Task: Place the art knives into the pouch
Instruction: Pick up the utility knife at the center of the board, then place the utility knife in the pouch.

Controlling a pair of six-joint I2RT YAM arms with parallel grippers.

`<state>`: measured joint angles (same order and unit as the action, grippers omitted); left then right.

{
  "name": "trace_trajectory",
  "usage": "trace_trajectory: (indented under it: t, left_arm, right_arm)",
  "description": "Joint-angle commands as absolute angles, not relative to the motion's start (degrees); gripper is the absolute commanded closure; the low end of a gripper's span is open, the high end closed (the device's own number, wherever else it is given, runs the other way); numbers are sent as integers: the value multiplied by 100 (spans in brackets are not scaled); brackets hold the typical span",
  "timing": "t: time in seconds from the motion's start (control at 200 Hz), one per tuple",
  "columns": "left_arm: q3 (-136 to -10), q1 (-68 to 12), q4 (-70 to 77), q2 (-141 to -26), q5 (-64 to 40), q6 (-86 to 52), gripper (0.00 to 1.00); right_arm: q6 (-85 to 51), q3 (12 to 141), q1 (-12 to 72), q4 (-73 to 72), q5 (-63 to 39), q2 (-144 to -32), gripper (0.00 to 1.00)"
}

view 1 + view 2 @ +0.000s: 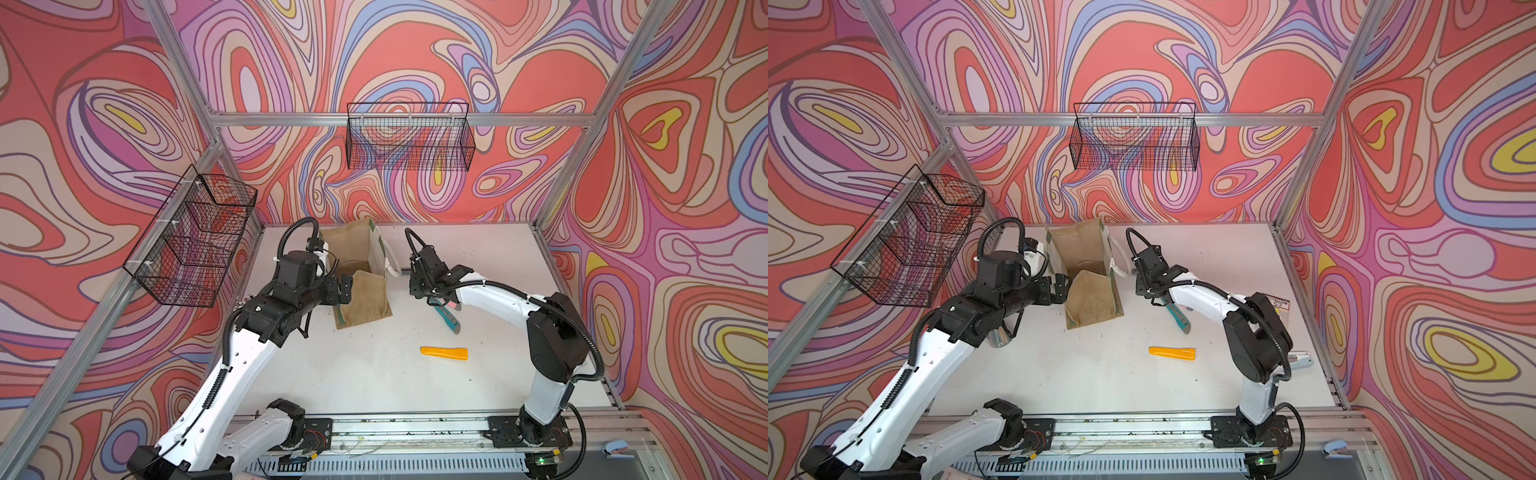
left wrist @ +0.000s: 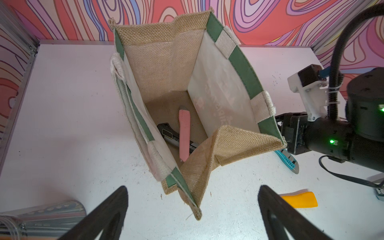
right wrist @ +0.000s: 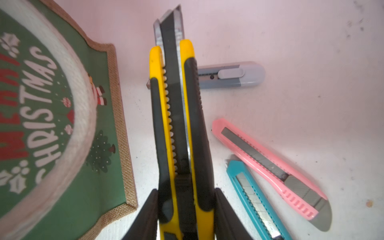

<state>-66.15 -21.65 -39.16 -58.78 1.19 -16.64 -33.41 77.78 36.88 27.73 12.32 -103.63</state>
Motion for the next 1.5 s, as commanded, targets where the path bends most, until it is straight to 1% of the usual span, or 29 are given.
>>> trace_trajectory:
  t: [0.0, 0.065, 0.15, 0.31, 0.426, 0.596, 0.671, 0.786, 0.966, 1.267, 1.402, 1.447, 1.497]
  left_arm:
    - [-6621, -2097, -3892, -5918, 251, -1752, 0]
    - [-6711, -2046, -4083, -6005, 549, -1896, 0]
    - [-6776, -1860, -4248, -6086, 686, -2039, 0]
    - [-6724, -1376, -4196, -6165, 18, -2211, 0]
    - [-6731, -1321, -4190, -6209, -60, -2206, 0]
    - [-6665, -1261, -4116, -6188, -230, -2199, 0]
    - [-6637, -1239, -4070, -6179, -323, -2225, 0]
    - [-6586, -1230, -3981, -6102, -392, -2213, 0]
    - [-6479, -1224, -3840, -5994, -447, -2214, 0]
    - [-6469, -1230, -3821, -5994, -491, -2190, 0]
    - [-6460, -1230, -3820, -5977, -483, -2169, 0]
    - [-6460, -1230, -3816, -5981, -484, -2171, 0]
    - [-6460, -1226, -3823, -6001, -497, -2164, 0]
  right_arm:
    - [-3307, 7988, 3683, 2663, 1698, -9885, 79]
    - [-3173, 8071, 3676, 2600, 1937, -9677, 80]
    - [-2921, 8212, 3683, 2463, 1973, -9488, 80]
    - [-2623, 8746, 3721, 2447, 1863, -9411, 79]
    - [-2485, 9070, 3832, 2261, 1452, -9462, 79]
    - [-2212, 9904, 4269, 2342, 1047, -9942, 79]
    - [-2201, 10054, 4438, 2209, 876, -10110, 78]
    - [-2362, 10197, 4520, 2031, 371, -10421, 78]
    - [-2449, 10635, 4634, 2194, 10, -10951, 77]
    - [-2522, 11298, 4637, 2694, -175, -11868, 77]
    - [-2523, 11574, 4636, 2933, -261, -12150, 71]
    - [-2525, 11575, 4632, 2934, -291, -12167, 66]
    - [-2539, 11575, 4640, 2921, -311, -12168, 56]
